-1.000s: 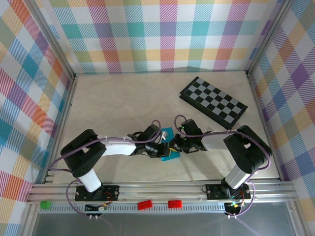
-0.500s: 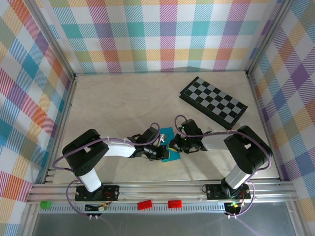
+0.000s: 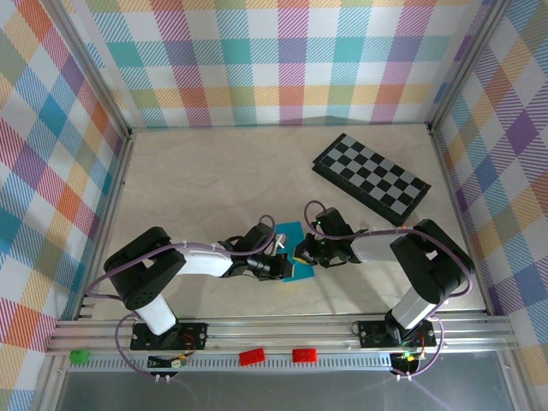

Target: Fold a paper plane with a square sheet of paper (pick it up from the middle)

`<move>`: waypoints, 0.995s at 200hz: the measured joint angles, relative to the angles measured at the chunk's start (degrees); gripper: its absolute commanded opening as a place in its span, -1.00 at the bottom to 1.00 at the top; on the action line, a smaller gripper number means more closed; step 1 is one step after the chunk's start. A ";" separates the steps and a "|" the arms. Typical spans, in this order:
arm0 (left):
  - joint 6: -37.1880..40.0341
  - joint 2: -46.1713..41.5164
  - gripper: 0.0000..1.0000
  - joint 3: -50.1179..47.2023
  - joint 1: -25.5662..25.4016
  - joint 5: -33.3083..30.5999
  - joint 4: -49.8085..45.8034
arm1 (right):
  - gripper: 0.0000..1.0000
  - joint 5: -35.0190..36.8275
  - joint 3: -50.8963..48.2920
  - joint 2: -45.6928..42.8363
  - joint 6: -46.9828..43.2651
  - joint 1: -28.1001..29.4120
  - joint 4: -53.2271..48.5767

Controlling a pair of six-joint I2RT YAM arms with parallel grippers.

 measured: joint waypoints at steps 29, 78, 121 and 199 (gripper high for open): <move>-0.37 0.00 -0.98 -2.03 0.00 0.33 2.95 | -0.89 0.00 -0.02 0.00 0.00 0.00 0.00; -0.26 -0.20 -0.98 -3.19 0.15 0.94 4.61 | -0.89 -0.02 -0.07 0.00 0.00 0.00 0.04; 1.44 -2.51 -0.97 -4.24 0.15 1.84 0.83 | -0.89 -0.02 -0.09 0.00 0.00 0.00 0.07; 5.79 -8.00 -1.00 -3.85 -0.20 0.63 -9.14 | -0.88 -0.04 -0.24 -0.02 0.00 0.00 0.35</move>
